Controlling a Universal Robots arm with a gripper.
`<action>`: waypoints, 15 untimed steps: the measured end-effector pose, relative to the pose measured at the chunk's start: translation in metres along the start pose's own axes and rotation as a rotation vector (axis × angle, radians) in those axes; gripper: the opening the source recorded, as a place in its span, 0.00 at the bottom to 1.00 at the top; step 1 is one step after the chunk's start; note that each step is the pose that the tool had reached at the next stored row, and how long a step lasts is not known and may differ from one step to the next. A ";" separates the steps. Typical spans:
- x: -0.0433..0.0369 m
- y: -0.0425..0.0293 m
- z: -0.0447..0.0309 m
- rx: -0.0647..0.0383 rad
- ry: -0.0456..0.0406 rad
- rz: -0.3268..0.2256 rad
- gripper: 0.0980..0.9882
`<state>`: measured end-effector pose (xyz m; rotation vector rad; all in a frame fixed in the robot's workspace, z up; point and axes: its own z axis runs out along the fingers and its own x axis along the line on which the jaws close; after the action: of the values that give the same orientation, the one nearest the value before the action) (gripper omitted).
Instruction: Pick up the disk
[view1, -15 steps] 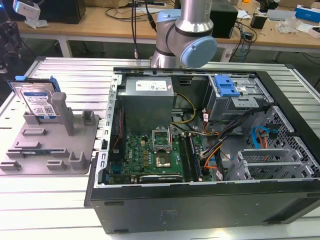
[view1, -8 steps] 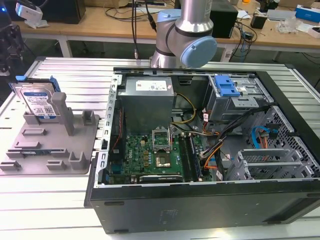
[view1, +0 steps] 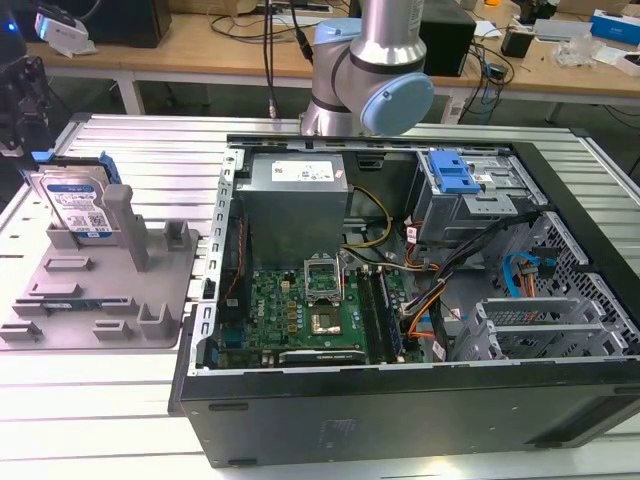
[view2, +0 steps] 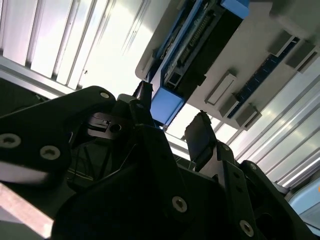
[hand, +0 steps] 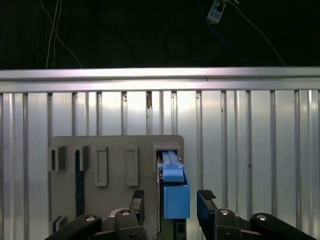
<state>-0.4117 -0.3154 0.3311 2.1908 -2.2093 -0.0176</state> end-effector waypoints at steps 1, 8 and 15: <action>-0.0001 0.0000 0.0018 0.000 0.0005 0.000 0.50; -0.0002 -0.0001 0.0062 0.001 0.0010 0.000 0.50; -0.0028 -0.0003 0.0128 0.002 0.0060 -0.004 0.50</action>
<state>-0.4118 -0.3128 0.3183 2.1935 -2.2022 -0.0094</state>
